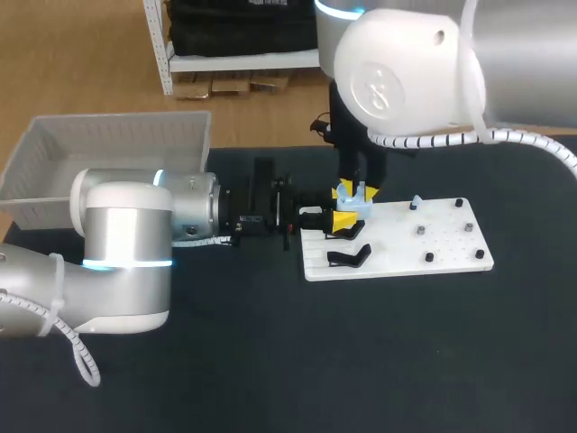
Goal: Pick up each earbud case from the left stands, insert the matching earbuds, close the lid, and place the case in the box.
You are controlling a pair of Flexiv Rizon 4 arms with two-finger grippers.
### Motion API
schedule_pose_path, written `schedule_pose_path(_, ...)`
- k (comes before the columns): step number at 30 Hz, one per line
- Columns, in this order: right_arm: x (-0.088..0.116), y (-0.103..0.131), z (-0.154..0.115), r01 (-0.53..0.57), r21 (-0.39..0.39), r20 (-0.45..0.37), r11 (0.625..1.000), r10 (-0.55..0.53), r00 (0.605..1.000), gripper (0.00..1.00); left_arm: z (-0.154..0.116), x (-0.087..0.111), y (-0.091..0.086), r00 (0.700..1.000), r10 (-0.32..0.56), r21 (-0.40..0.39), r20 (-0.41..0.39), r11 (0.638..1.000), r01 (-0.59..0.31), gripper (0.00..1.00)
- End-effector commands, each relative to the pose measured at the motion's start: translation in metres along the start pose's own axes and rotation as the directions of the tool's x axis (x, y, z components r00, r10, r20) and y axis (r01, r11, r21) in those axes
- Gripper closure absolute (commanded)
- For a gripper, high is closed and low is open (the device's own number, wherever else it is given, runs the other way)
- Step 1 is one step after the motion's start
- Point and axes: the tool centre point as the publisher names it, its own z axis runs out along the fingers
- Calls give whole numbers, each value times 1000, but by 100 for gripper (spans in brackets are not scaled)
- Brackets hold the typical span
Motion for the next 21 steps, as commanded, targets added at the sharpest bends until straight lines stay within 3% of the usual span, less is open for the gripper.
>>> schedule_pose_path(1, -1, 1, 1, -3, 2, 1, 1000, 3, 1000, 100, 0, 1, 0, 1000, 3, -3, 5, 1000, -3, 100)
schedule_pose_path(21, -7, 2, 6, -13, 10, -4, 1000, 13, 1000, 100, 0, 1, 0, 1000, 3, -3, 5, 1000, -3, 100)
